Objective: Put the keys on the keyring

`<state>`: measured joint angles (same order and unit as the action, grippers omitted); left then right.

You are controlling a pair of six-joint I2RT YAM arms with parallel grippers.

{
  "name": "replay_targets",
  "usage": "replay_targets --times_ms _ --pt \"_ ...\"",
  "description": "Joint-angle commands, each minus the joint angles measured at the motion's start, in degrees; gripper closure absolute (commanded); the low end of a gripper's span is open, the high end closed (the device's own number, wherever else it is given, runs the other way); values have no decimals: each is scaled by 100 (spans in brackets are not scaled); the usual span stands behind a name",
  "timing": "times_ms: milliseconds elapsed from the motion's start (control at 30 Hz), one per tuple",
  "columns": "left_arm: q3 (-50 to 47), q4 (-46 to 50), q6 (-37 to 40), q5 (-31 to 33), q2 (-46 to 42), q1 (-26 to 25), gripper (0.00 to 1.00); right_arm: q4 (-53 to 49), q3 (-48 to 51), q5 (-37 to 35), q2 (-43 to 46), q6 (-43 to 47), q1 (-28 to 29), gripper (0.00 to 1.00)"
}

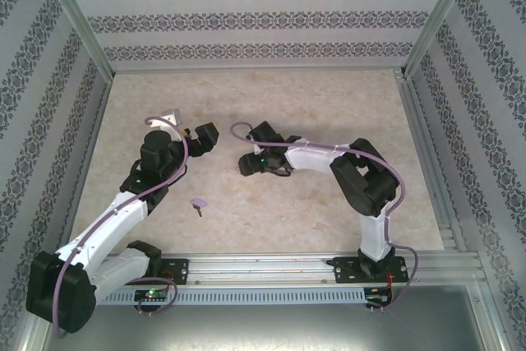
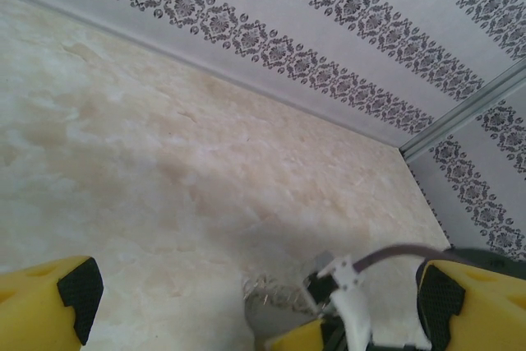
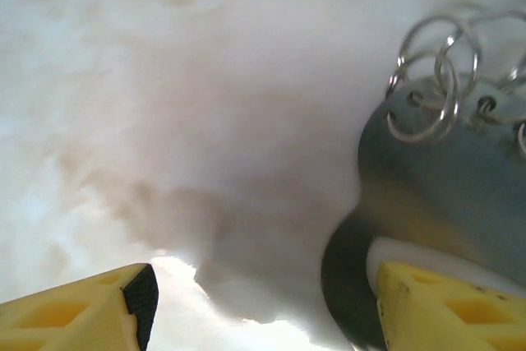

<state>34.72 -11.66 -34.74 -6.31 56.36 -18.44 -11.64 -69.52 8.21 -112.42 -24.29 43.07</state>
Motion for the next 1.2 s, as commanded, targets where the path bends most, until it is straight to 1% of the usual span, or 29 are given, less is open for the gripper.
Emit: replay_targets --times_ms 0,133,200,400,500,700,900,1100,1167 --pt "141 233 143 116 -229 -55 0 -200 261 656 -91 -493 542 30" --pt "143 254 166 137 -414 -61 0 -126 263 584 27 -651 814 30" --pt "161 284 169 126 -481 -62 0 -100 281 489 182 -688 811 30" --pt "224 448 205 86 -589 -56 0 -301 253 -100 762 -560 689 29" --pt "204 533 231 94 -642 -59 0 -306 395 -285 976 -559 516 29" --pt "134 612 300 182 -774 -59 0 -122 943 -428 1383 -604 79 28" --pt "140 702 310 147 -708 -62 0 -51 1414 -644 1778 -560 -295 26" --pt "108 827 198 -64 -541 -56 0 125 1745 -470 2047 -481 -828 26" --pt "63 833 142 -190 -471 -64 0 190 1925 -528 2212 -455 -959 26"
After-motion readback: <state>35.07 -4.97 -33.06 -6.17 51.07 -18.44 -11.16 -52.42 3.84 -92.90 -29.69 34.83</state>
